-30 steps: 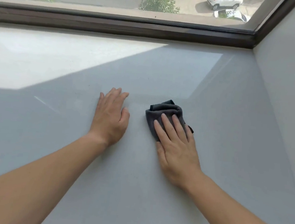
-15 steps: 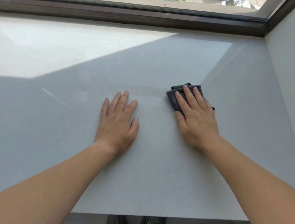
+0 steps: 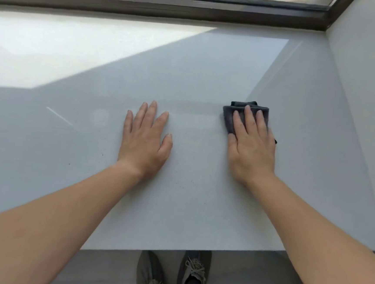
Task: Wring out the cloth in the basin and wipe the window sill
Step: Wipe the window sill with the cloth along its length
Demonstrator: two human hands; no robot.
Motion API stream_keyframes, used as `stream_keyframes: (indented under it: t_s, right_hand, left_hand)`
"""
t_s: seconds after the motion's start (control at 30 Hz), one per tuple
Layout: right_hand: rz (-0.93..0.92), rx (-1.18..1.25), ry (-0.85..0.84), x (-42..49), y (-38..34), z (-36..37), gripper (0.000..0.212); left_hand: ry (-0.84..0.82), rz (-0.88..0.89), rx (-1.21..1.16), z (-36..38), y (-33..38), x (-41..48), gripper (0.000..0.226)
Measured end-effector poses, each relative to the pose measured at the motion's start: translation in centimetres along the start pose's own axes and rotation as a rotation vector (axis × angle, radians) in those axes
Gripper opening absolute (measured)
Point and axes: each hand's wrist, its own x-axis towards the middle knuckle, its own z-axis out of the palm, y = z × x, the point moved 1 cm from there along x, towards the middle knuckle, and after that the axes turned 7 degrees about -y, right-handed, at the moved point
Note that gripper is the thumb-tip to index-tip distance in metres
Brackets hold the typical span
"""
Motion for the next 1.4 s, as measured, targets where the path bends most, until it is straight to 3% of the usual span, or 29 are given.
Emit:
stream_keyframes:
  t_s: [0.07, 0.2, 0.27, 0.33, 0.43, 0.5, 0.63, 0.73, 0.8, 0.9, 0.97, 1.07, 1.2, 1.37, 1.4]
  right_hand:
    - [-0.031, -0.022, 0.028, -2.6, -1.5, 1.1, 0.060]
    - [-0.363, -0.123, -0.013, -12.9, -3.9, 4.5, 0.058]
    - [-0.459, -0.147, -0.036, -13.4, -2.3, 4.4, 0.057]
    - [-0.398, -0.169, -0.011, -11.4, 0.1, 3.7, 0.058]
    - [-0.043, -0.066, 0.012, -7.8, 2.7, 1.8, 0.063]
    - [0.046, -0.057, 0.050, -8.8, 1.4, 2.4, 0.064]
    - [-0.244, -0.129, 0.001, -15.9, -2.8, 5.1, 0.060]
    - [-0.407, -0.194, -0.037, -16.4, -0.9, 4.9, 0.060]
    - [-0.376, -0.208, -0.018, -15.0, 1.7, 4.4, 0.060]
    - [-0.083, -0.124, 0.044, -13.8, 3.6, 3.5, 0.060]
    - [-0.012, -0.132, 0.082, -14.8, 2.0, 4.1, 0.061]
    - [-0.202, -0.163, 0.050, -16.8, 1.1, 4.9, 0.060]
    - [-0.443, -0.224, 0.000, -15.3, 6.2, 3.4, 0.058]
    - [0.054, -0.087, 0.041, -7.5, 11.8, 0.1, 0.065]
    - [0.068, -0.097, 0.057, -7.4, 11.1, 0.2, 0.065]
  left_hand:
    - [0.009, 0.033, -0.057, -0.3, 0.1, -0.2, 0.061]
    - [0.060, 0.112, -0.090, 0.1, 1.2, -3.3, 0.055]
    - [0.021, 0.156, -0.101, 0.8, 1.8, -5.2, 0.056]
    - [-0.039, 0.199, -0.077, 1.4, 2.0, -6.4, 0.058]
    - [-0.059, 0.211, -0.037, 1.8, 1.9, -6.8, 0.061]
    - [-0.054, 0.201, -0.028, 1.8, 2.1, -6.7, 0.061]
    - [-0.037, 0.173, -0.019, 1.8, 2.6, -6.7, 0.058]
    - [-0.046, 0.182, -0.016, 1.7, 2.5, -6.8, 0.056]
    - [-0.048, 0.193, -0.006, 1.8, 2.2, -6.8, 0.057]
    - [-0.038, 0.176, -0.015, 2.0, 2.4, -6.8, 0.056]
    - [-0.027, 0.140, -0.042, 2.0, 3.0, -6.7, 0.053]
    - [0.002, 0.150, -0.102, 2.2, 4.8, -6.1, 0.052]
    - [-0.019, 0.185, -0.110, 2.8, 7.9, -4.4, 0.057]
    - [-0.079, 0.026, -0.040, 3.8, 9.5, -1.8, 0.062]
    - [-0.079, 0.009, -0.015, 3.9, 9.6, -1.7, 0.063]
